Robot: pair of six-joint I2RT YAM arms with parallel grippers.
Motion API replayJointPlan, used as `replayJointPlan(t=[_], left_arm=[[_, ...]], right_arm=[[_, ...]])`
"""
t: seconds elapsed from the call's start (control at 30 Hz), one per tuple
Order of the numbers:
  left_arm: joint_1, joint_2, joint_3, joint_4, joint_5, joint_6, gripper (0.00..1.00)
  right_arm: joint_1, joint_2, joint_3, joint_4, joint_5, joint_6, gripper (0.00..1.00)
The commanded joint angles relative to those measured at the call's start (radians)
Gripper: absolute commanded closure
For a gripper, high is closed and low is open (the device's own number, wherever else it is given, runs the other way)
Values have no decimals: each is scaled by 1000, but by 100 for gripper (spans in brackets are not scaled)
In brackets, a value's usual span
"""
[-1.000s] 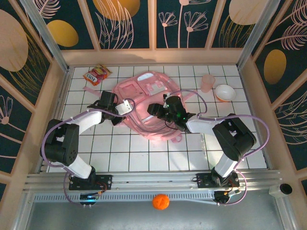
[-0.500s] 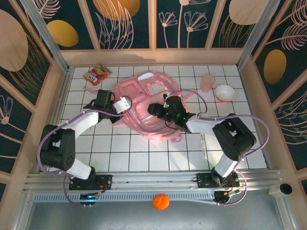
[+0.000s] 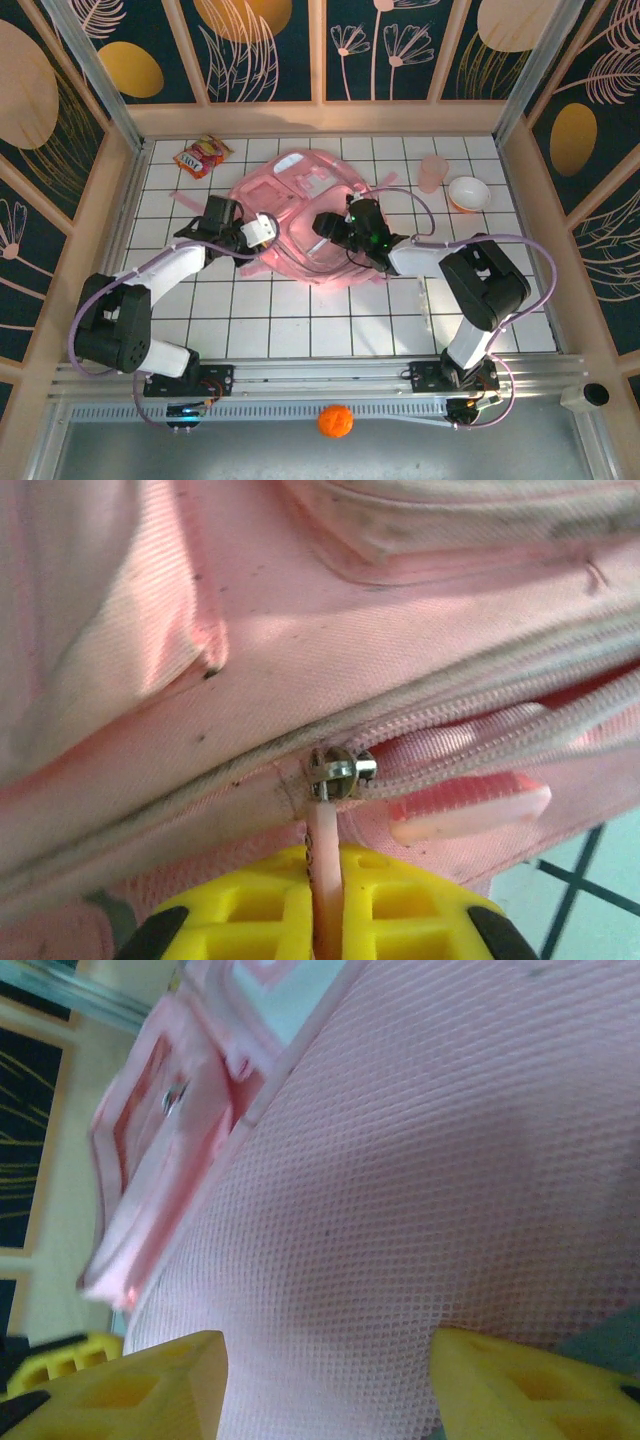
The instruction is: Pack the student bag
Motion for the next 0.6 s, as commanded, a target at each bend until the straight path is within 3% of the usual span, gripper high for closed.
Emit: replayJointPlan(t=[0.0, 0.37, 0.57], left_arm=[[-63, 3, -18, -45, 100, 34, 83], [-140, 24, -25, -23, 236, -10, 76], [-141, 9, -63, 25, 206, -91, 69]], right_arm=[[9, 56, -30, -4, -6, 50, 44], [8, 27, -53, 35, 6, 38, 44], [10, 14, -61, 46, 5, 32, 44]])
